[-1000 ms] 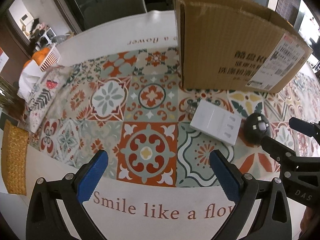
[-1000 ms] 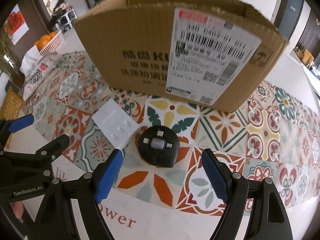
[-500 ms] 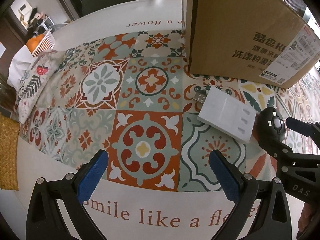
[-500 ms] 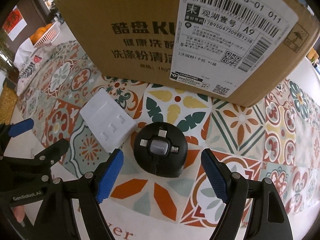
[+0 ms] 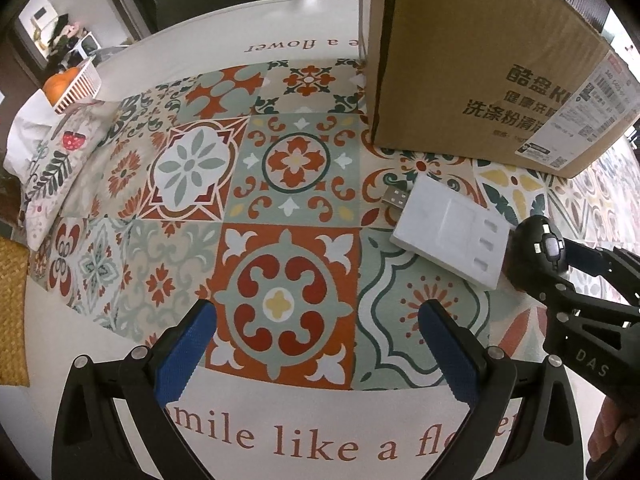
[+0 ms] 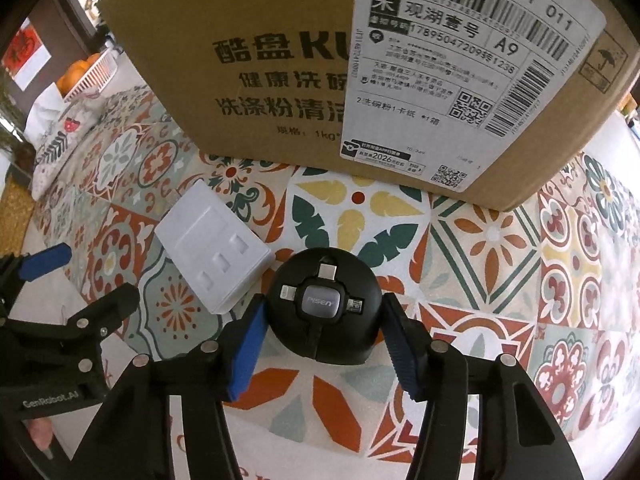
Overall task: Organize rigid objects
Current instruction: 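Grasp the black round cable reel with the right gripper, then grasp the white rectangular adapter with the left gripper while the right gripper holds the reel, then carry the cable reel and rectangular adapter over the cardboard box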
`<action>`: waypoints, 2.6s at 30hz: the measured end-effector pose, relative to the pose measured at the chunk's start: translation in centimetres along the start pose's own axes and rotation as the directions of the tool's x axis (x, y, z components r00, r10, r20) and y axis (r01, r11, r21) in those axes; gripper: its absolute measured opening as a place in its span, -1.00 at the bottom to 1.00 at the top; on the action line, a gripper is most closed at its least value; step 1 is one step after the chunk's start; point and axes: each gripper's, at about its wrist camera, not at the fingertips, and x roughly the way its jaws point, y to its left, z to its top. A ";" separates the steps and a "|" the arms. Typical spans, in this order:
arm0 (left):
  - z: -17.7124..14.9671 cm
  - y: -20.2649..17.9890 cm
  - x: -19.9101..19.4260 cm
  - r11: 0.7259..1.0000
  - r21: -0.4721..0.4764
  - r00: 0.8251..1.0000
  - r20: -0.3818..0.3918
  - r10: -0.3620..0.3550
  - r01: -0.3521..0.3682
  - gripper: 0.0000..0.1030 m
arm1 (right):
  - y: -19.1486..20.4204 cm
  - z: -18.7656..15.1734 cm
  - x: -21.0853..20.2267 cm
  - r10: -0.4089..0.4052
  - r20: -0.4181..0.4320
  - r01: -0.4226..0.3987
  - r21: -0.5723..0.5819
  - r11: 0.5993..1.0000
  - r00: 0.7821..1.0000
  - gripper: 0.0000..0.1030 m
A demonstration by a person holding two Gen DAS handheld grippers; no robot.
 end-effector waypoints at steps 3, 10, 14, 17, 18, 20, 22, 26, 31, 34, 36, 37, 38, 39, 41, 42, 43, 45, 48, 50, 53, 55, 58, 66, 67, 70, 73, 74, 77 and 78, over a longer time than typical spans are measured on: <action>0.1 -0.1 0.0 1.000 0.013 1.000 0.003 -0.008 0.008 0.99 | -0.3 -0.1 -0.2 0.002 0.003 -0.002 0.010 1.000 1.000 0.10; 0.4 -1.3 -0.7 0.996 0.072 0.998 0.019 -0.056 0.055 0.99 | -1.3 -1.0 -1.9 0.009 0.029 -0.011 0.053 0.999 1.000 0.10; 0.9 -2.4 -0.7 0.990 0.115 0.996 0.018 -0.091 0.088 0.99 | -2.0 -1.2 -2.8 0.001 0.041 -0.004 0.067 0.998 0.999 0.10; 1.3 -3.2 -0.7 0.983 0.147 0.993 0.019 -0.114 0.110 0.99 | -2.5 -1.4 -3.2 -0.007 0.047 0.003 0.082 0.997 0.999 0.10; 1.4 -3.6 -0.6 0.981 0.159 0.993 0.019 -0.116 0.111 0.99 | -2.7 -1.4 -3.3 -0.006 0.045 0.002 0.090 0.996 0.999 0.10; 1.8 -4.2 -0.2 0.977 0.177 0.992 0.012 -0.125 0.121 0.99 | -2.9 -1.6 -3.4 -0.011 0.043 0.006 0.102 0.995 0.999 0.10; 2.0 -4.6 0.0 0.974 0.188 0.991 0.007 -0.133 0.129 0.99 | -3.3 -1.7 -3.4 -0.024 0.040 0.019 0.109 0.994 0.999 0.10; 2.6 -5.5 0.6 0.967 0.218 0.990 0.003 -0.139 0.135 0.99 | -4.2 -1.8 -3.3 -0.037 0.034 0.032 0.130 0.991 0.999 0.10; 3.5 -6.7 1.6 0.962 0.242 0.991 -0.004 -0.133 0.130 0.98 | -5.2 -1.9 -3.1 -0.052 0.024 0.048 0.149 0.988 0.998 0.10; 4.0 -7.4 2.3 0.961 0.246 0.992 -0.010 -0.129 0.128 0.97 | -5.5 -1.8 -3.0 -0.052 0.019 0.049 0.157 0.986 0.998 0.10; 4.5 -7.9 2.9 0.961 0.246 0.992 -0.019 -0.127 0.128 0.97 | -5.6 -1.6 -2.8 -0.050 0.016 0.047 0.160 0.986 0.999 0.10; 4.7 -8.1 3.3 0.961 0.244 0.991 -0.025 -0.130 0.132 0.94 | -5.7 -1.6 -2.8 -0.048 0.014 0.045 0.162 0.986 0.999 0.10; 4.8 -8.2 3.6 0.960 0.241 0.990 -0.031 -0.136 0.139 0.92 | -5.6 -1.5 -2.6 -0.046 0.012 0.043 0.163 0.986 0.999 0.10; 4.9 -8.3 3.9 0.960 0.236 0.989 -0.040 -0.144 0.149 0.87 | -5.5 -1.3 -2.4 -0.044 0.011 0.041 0.165 0.985 0.999 0.10; 5.3 -8.5 4.4 0.962 0.226 0.988 -0.047 -0.144 0.151 0.80 | -5.5 -1.2 -2.3 -0.040 0.009 0.038 0.167 0.985 0.999 0.10; 5.4 -8.5 4.4 0.962 0.228 0.989 -0.040 -0.143 0.148 0.74 | -5.4 -1.2 -2.3 -0.039 0.009 0.037 0.166 0.985 0.999 0.10; 5.5 -8.5 4.5 0.962 0.229 0.989 -0.038 -0.143 0.148 0.64 | -5.5 -1.2 -2.3 -0.038 0.010 0.035 0.165 0.986 0.999 0.10; 5.4 -8.5 4.4 0.962 0.231 0.989 -0.030 -0.143 0.146 0.56 | -5.3 -1.1 -2.1 -0.035 0.008 0.034 0.164 0.986 0.999 0.10; 5.3 -8.1 4.1 0.962 0.226 0.988 -0.026 -0.154 0.155 0.56 | -5.1 -1.0 -2.1 -0.034 0.008 0.032 0.163 0.986 0.999 0.10; 5.0 -7.7 3.5 0.963 0.222 0.988 -0.016 -0.152 0.151 0.56 | -5.0 -0.9 -2.2 -0.030 0.010 0.028 0.160 0.987 0.999 0.10; 4.6 -7.2 2.5 0.966 0.213 0.988 0.008 -0.152 0.147 0.55 | -4.9 -0.9 -2.9 -0.031 0.021 0.028 0.153 0.988 0.999 0.10; 4.3 -7.1 1.3 0.967 0.214 0.989 0.028 -0.146 0.136 0.55 | -4.8 -1.0 -3.3 -0.031 0.028 0.026 0.152 0.988 0.999 0.10; 4.0 -6.9 0.2 0.968 0.215 0.988 0.055 -0.143 0.128 0.55 | -4.7 -1.1 -4.0 -0.031 0.041 0.025 0.148 0.989 0.999 0.10; 2.7 -6.2 -2.0 0.973 0.194 0.985 0.097 -0.145 0.124 0.54 | -4.2 -1.4 -5.7 -0.030 0.066 0.021 0.135 0.991 0.997 0.10; 2.6 -6.1 -2.5 0.974 0.192 0.984 0.105 -0.143 0.121 0.54 | -4.1 -1.5 -6.1 -0.030 0.073 0.020 0.133 0.991 0.997 0.10; 2.4 -5.8 -3.9 0.977 0.183 0.982 0.130 -0.138 0.113 0.54 | -3.9 -1.5 -7.0 -0.027 0.090 0.015 0.133 0.991 0.996 0.10; 2.3 -5.5 -5.4 0.979 0.180 0.979 0.161 -0.127 0.097 0.54 | -3.7 -1.5 -8.1 -0.027 0.114 0.012 0.132 0.991 0.993 0.10; 2.2 -5.3 -6.1 0.980 0.177 0.977 0.175 -0.125 0.094 0.54 | -3.6 -1.5 -8.5 -0.028 0.124 0.011 0.131 0.991 0.992 0.10; 2.5 -5.1 -7.6 0.981 0.169 0.971 0.203 -0.127 0.093 0.55 | -3.3 -1.4 -9.9 -0.033 0.156 0.014 0.122 0.992 0.987 0.10; 2.7 -5.2 -8.1 0.982 0.166 0.968 0.214 -0.128 0.093 0.55 | -3.2 -1.2 -10.4 -0.034 0.169 0.013 0.121 0.993 0.985 0.10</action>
